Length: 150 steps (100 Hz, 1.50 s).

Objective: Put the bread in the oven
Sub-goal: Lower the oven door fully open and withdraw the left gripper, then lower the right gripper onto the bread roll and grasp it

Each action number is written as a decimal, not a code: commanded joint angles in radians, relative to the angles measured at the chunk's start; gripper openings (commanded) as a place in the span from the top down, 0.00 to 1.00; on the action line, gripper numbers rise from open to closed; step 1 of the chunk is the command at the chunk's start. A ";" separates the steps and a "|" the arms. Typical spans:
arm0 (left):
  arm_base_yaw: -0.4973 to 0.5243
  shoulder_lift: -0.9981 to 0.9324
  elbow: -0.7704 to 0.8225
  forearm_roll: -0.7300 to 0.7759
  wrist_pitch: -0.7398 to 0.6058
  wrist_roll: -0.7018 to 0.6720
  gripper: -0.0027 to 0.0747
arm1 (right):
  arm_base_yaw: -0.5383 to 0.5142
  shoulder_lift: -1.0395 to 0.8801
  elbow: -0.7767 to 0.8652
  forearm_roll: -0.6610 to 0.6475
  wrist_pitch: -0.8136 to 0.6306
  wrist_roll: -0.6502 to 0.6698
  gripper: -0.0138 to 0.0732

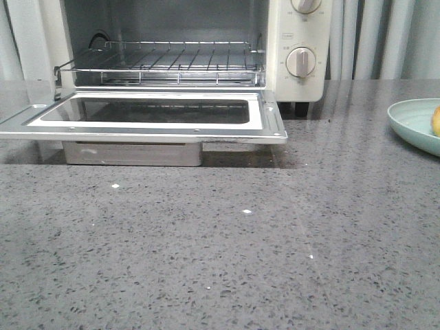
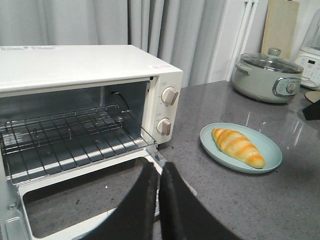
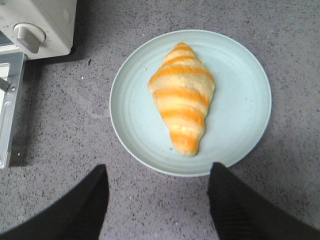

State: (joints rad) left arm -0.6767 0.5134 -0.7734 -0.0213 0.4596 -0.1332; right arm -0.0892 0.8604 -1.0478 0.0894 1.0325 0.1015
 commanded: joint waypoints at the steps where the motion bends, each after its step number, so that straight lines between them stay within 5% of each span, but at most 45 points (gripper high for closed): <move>1: 0.010 0.001 -0.032 0.001 -0.050 -0.008 0.99 | -0.001 0.074 -0.088 -0.003 -0.041 -0.012 0.36; 51: 0.010 0.000 -0.032 0.004 -0.049 -0.008 0.99 | -0.001 0.557 -0.328 -0.007 0.001 -0.049 0.36; 100: 0.010 0.000 -0.032 0.002 -0.049 -0.008 0.99 | -0.001 0.734 -0.346 -0.089 0.012 -0.049 0.38; 121: 0.010 0.000 -0.032 0.002 -0.049 -0.008 0.99 | -0.001 0.768 -0.346 -0.089 0.049 -0.049 0.55; 141: 0.010 0.000 -0.034 0.002 -0.049 -0.008 0.99 | -0.001 0.773 -0.348 -0.089 0.057 -0.049 0.93; 150: 0.010 0.000 -0.054 0.004 -0.028 -0.008 0.99 | 0.005 0.771 -0.348 -0.089 0.081 -0.054 0.92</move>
State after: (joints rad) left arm -0.6678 0.5080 -0.7758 -0.0150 0.4906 -0.1332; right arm -0.0892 1.6605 -1.3701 0.0142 1.0850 0.0571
